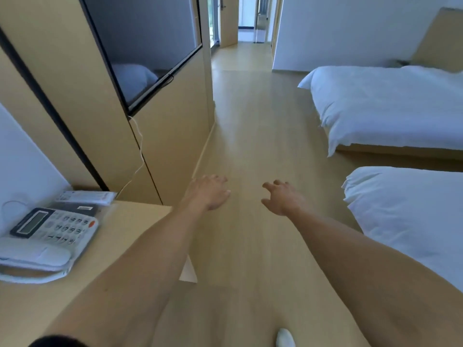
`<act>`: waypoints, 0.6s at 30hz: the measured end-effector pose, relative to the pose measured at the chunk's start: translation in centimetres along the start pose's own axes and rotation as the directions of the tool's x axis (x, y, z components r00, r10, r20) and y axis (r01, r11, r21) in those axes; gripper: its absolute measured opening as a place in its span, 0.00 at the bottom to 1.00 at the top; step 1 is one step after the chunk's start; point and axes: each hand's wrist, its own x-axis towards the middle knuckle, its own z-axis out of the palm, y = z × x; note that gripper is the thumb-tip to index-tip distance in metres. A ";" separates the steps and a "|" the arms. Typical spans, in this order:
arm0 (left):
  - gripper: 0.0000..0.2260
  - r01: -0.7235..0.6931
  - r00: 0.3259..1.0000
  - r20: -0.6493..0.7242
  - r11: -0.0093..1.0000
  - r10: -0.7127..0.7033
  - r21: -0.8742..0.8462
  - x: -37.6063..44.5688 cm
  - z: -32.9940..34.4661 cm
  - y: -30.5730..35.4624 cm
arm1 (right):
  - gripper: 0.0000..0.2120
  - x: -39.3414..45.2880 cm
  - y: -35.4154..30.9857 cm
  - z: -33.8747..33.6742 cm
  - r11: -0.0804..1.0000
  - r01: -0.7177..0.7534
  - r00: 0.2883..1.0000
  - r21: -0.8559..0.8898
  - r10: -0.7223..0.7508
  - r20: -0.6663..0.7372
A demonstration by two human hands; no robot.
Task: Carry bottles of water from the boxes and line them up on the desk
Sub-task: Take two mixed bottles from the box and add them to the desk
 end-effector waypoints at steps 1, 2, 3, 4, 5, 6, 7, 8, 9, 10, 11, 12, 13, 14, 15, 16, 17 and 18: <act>0.24 -0.014 1.000 0.012 1.000 0.014 -0.005 1.1 0.1 1.6 | 0.26 0.1 2.0 0.0 1.000 -0.031 1.000 0.004 0.030 0.003; 0.24 -0.024 0.999 0.021 1.000 0.024 -0.008 2.3 0.3 3.2 | 0.26 0.2 3.9 0.0 0.998 -0.059 0.998 0.009 0.059 0.009; 0.24 -0.034 0.999 0.026 0.999 0.035 -0.009 3.6 0.4 4.7 | 0.26 0.4 5.7 0.0 0.996 -0.084 0.996 0.014 0.083 0.017; 0.24 -0.045 0.999 0.028 0.999 0.045 -0.007 4.8 0.6 6.4 | 0.25 0.7 7.5 0.0 0.994 -0.104 0.994 0.020 0.104 0.023; 0.24 -0.055 0.998 0.033 0.998 0.055 -0.006 5.9 0.8 8.0 | 0.25 1.0 9.3 0.0 0.992 -0.124 0.992 0.023 0.123 0.036; 0.23 -0.067 0.997 0.046 0.998 0.067 -0.002 7.0 1.1 9.6 | 0.25 1.4 11.0 -0.1 0.990 -0.141 0.989 0.030 0.140 0.048; 0.23 -0.079 0.995 0.061 0.997 0.078 0.005 8.1 1.3 11.1 | 0.26 1.8 12.6 -0.2 0.987 -0.158 0.986 0.036 0.155 0.058; 0.23 -0.088 0.994 0.068 0.996 0.087 0.014 9.2 1.5 12.5 | 0.26 2.4 14.1 -0.3 0.984 -0.172 0.984 0.037 0.169 0.063; 0.23 -0.094 0.993 0.075 0.995 0.093 0.020 10.7 1.7 14.2 | 0.26 3.2 16.0 -0.4 0.983 -0.182 0.982 0.036 0.180 0.063; 0.23 -0.092 0.993 0.080 0.995 0.090 0.024 11.6 1.8 15.0 | 0.26 3.8 16.9 -0.5 0.983 -0.180 0.982 0.034 0.177 0.060; 0.23 -0.092 0.992 0.084 0.996 0.089 0.023 12.6 1.9 15.7 | 0.27 4.4 17.9 -0.6 0.984 -0.175 0.983 0.032 0.173 0.061; 0.23 -0.093 0.992 0.087 0.996 0.091 0.018 14.0 2.0 16.8 | 0.27 5.1 19.3 -0.8 0.984 -0.175 0.983 0.028 0.173 0.065; 0.23 -0.092 0.992 0.089 0.996 0.090 0.017 15.2 2.1 17.8 | 0.27 5.9 20.5 -0.9 0.984 -0.176 0.982 0.017 0.174 0.069; 0.23 -0.087 0.992 0.093 0.996 0.085 0.018 16.4 2.2 18.6 | 0.28 6.6 21.7 -0.9 0.985 -0.174 0.982 0.006 0.173 0.072; 0.23 -0.082 0.992 0.096 0.996 0.080 0.019 17.5 2.3 19.2 | 0.28 7.2 22.7 -1.0 0.985 -0.173 0.982 -0.008 0.174 0.076; 0.23 -0.076 0.993 0.097 0.997 0.074 0.016 18.5 2.4 19.7 | 0.28 7.8 23.6 -1.1 0.985 -0.170 0.982 -0.023 0.171 0.079; 0.23 -0.070 0.993 0.098 0.998 0.069 0.010 19.5 2.4 20.1 | 0.28 8.5 24.5 -1.2 0.985 -0.167 0.982 -0.034 0.170 0.081; 0.23 -0.059 0.993 0.102 0.998 0.059 0.002 20.4 2.5 20.4 | 0.27 9.1 25.2 -1.4 0.985 -0.168 0.982 -0.037 0.170 0.081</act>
